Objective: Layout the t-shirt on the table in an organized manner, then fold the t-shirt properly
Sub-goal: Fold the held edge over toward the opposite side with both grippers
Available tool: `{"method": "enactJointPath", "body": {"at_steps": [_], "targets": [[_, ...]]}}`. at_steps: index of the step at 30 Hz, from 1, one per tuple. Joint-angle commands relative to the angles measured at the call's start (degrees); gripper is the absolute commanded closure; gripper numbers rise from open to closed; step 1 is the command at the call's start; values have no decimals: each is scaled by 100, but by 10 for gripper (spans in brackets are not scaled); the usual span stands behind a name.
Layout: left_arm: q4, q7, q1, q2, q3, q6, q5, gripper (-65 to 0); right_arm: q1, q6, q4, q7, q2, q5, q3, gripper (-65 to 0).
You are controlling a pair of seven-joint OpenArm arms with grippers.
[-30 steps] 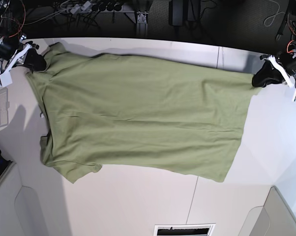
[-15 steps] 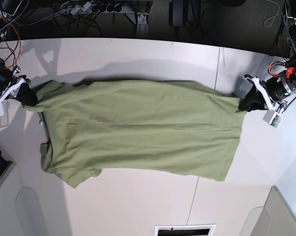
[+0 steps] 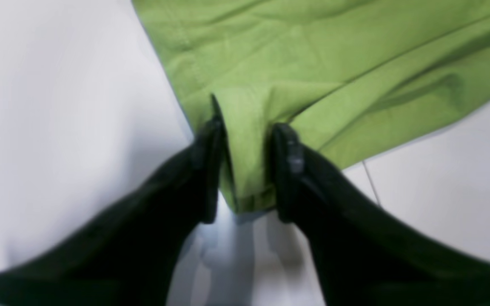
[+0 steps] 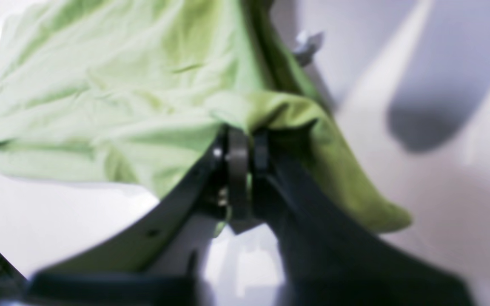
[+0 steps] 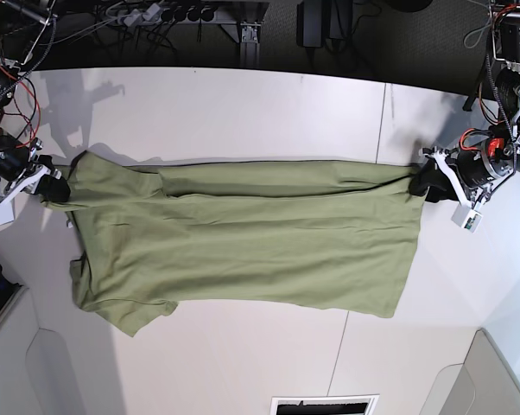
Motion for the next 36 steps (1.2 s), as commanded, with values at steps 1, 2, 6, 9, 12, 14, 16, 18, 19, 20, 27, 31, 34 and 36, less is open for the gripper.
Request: {"method": "enactJointPath", "body": {"at_steps": [1,2,6,9,12,14,16,18,19,20,27,31,34,36], "targets": [[81,-103,-98,-125,-50,-47,-138,-246,107,-17,83,87,109,120,17,-146],[87,-103,-107,-125,-61,-47,-166,-246,107,-26,85,85,111,120,20,-198],[227,35,-103,-173,-330,-47,-562,-246,103,-24,302,-140,109,310,118,-236],[479,203,-103,-267,-673,-47,-802,-246,90,-17,815,-328,92,531,251,-236],[758,205,-101,-374,-907,-47,-977,-246,90,-15,1285,-343,101,501,254,-236],[931,203,-101,-426,-922,-47,-1054,-245,92,-17,1322,-273,94,505,243,-233],[1001,197,-103,-424,-883,-47,-1091,-245,92,-17,1296,-68,35,374,181,-204],[999,153,-101,-378,-761,-47,-1134,-245,92,-20,1239,236,-50,63,59,-79],[990,103,-103,-323,-671,-47,-1086,-239,94,-22,1191,420,-96,-144,-26,0],[986,9,-101,-264,-555,-47,-981,-227,96,-24,1119,605,-129,-339,-127,0],[977,-439,-98,146,437,-47,328,-161,396,-68,365,1003,-205,-977,-761,0],[981,-232,-70,142,299,-47,179,-161,391,-70,527,793,-201,-765,-667,0],[984,61,-44,109,-199,-47,-391,-163,334,-68,901,533,-197,-542,-260,0],[984,337,83,44,-616,-47,-942,-170,330,-72,1115,291,-184,-439,140,0]]}}
